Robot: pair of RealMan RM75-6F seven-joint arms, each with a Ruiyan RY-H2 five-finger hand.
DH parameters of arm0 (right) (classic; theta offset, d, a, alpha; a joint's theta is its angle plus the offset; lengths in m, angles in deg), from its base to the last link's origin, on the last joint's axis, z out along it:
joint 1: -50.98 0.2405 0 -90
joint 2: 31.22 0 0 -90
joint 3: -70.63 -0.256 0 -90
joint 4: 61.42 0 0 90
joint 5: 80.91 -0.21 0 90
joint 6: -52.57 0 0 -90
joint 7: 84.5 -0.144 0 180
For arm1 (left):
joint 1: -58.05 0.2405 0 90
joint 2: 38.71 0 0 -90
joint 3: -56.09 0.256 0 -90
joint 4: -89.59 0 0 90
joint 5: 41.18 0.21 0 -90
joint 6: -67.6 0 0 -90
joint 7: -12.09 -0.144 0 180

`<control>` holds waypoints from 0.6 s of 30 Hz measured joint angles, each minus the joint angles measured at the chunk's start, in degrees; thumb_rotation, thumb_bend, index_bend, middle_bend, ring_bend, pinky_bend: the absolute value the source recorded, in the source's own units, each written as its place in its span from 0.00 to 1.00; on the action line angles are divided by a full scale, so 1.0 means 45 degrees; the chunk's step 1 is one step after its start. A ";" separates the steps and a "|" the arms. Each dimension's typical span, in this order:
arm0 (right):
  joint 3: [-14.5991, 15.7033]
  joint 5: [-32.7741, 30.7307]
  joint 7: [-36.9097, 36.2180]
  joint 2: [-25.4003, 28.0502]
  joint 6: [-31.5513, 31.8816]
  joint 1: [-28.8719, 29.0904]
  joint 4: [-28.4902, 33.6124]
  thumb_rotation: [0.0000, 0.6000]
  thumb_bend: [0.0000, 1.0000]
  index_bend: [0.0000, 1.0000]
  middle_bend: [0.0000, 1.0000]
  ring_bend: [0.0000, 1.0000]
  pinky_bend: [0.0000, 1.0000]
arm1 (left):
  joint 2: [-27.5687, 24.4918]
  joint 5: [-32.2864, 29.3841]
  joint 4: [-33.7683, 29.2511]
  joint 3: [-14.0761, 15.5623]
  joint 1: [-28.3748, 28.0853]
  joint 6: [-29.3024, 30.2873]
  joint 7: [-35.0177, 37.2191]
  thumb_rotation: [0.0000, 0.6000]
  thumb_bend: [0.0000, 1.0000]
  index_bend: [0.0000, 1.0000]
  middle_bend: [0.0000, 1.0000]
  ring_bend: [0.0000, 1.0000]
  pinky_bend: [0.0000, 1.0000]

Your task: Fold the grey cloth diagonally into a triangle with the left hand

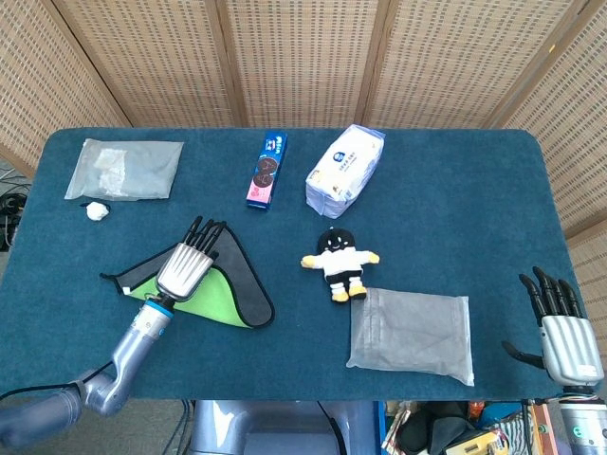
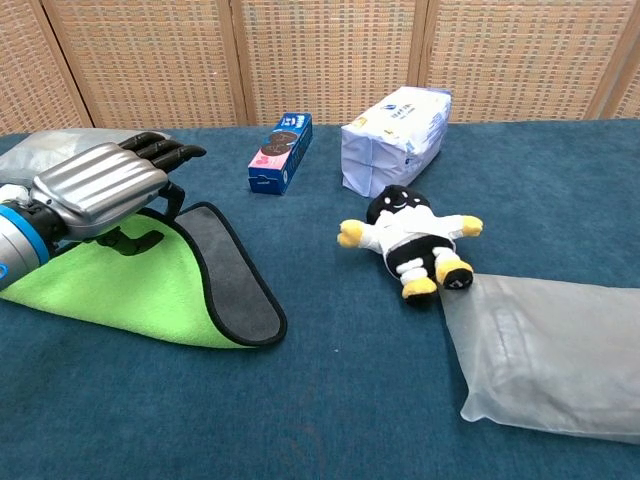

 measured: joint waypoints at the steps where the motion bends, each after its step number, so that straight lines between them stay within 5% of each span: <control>1: -0.0004 -0.0039 -0.0008 -0.0014 -0.0057 0.0018 -0.0034 1.00 0.00 0.00 0.00 0.00 0.00 | 0.0093 -0.0025 0.0129 -0.0023 -0.0104 -0.0030 0.0034 1.00 0.43 0.67 0.00 0.00 0.00; 18: -0.0031 -0.0107 -0.0180 -0.0058 -0.0088 0.0070 -0.0168 1.00 0.00 0.00 0.00 0.00 0.00 | 0.1108 -0.0848 0.1475 -0.0371 -0.1400 -0.0263 -0.0185 1.00 0.42 0.67 0.00 0.00 0.00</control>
